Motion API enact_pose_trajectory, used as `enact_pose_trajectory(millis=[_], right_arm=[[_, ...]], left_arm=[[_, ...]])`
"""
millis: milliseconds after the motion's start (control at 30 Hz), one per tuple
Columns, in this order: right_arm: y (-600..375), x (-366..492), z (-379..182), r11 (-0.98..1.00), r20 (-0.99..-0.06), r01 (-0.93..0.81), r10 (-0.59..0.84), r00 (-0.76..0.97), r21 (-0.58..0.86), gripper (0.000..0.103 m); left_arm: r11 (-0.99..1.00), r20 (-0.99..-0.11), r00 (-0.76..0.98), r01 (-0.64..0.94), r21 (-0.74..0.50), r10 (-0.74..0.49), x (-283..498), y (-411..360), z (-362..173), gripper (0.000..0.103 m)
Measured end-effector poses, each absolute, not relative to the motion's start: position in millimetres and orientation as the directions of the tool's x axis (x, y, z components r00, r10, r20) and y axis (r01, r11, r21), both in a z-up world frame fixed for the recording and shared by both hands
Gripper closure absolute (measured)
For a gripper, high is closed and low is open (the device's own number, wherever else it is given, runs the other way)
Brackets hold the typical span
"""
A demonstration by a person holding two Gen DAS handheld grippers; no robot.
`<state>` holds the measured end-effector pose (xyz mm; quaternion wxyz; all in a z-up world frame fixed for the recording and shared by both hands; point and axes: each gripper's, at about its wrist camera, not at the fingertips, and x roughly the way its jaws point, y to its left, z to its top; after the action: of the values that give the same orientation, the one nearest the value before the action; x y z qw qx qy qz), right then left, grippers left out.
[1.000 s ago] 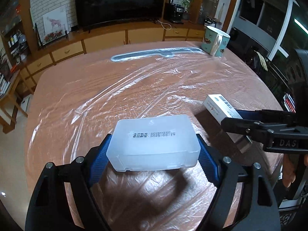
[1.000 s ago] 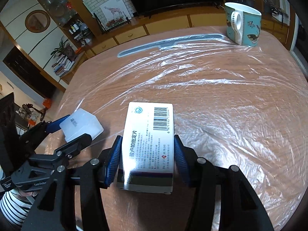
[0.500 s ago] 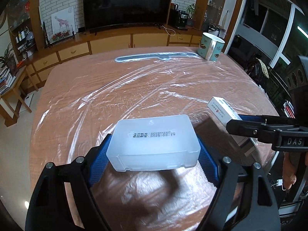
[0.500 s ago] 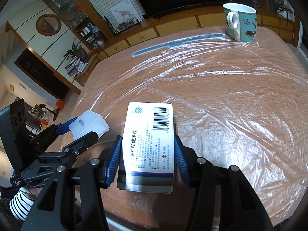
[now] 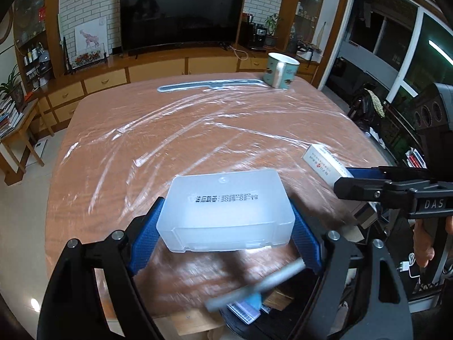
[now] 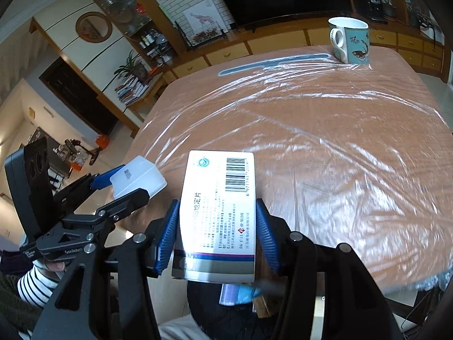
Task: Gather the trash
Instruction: 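Carry the medicine box and plastic box past the table edge over the bin, then open both tools to drop the two boxes into the bin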
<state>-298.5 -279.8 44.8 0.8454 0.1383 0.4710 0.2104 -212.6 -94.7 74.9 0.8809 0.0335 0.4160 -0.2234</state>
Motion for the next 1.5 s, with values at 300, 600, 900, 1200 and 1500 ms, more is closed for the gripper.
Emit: enact_pose_trajectory(millis=[300, 600, 900, 1200, 1500], right_arm=[[-286, -354, 46, 0.860, -0.746, -0.282, 0.509, 0.429, 0.425, 0.052], [-294, -394, 20, 0.850, -0.794, -0.297, 0.517, 0.319, 0.434, 0.052], [-285, -401, -26, 0.877, -0.858, -0.286, 0.456, 0.238, 0.387, 0.052], [-272, -382, -73, 0.909, -0.893, -0.240, 0.392, 0.220, 0.340, 0.052], [-262, -378, -90, 0.922, -0.912, -0.224, 0.360, 0.197, 0.315, 0.052]], left_arm=[[0.871, -0.744, 0.534, 0.473, -0.132, -0.403, -266, -103, 77, 0.019], [0.823, -0.807, 0.425, 0.553, -0.128, -0.411, -314, -112, 51, 0.019], [0.823, -0.886, 0.335, 0.561, -0.087, -0.321, -320, -121, -6, 0.019], [0.833, -0.917, 0.305, 0.550, -0.051, -0.257, -307, -130, -46, 0.019], [0.835, -0.932, 0.288, 0.550, -0.027, -0.220, -301, -140, -68, 0.019]])
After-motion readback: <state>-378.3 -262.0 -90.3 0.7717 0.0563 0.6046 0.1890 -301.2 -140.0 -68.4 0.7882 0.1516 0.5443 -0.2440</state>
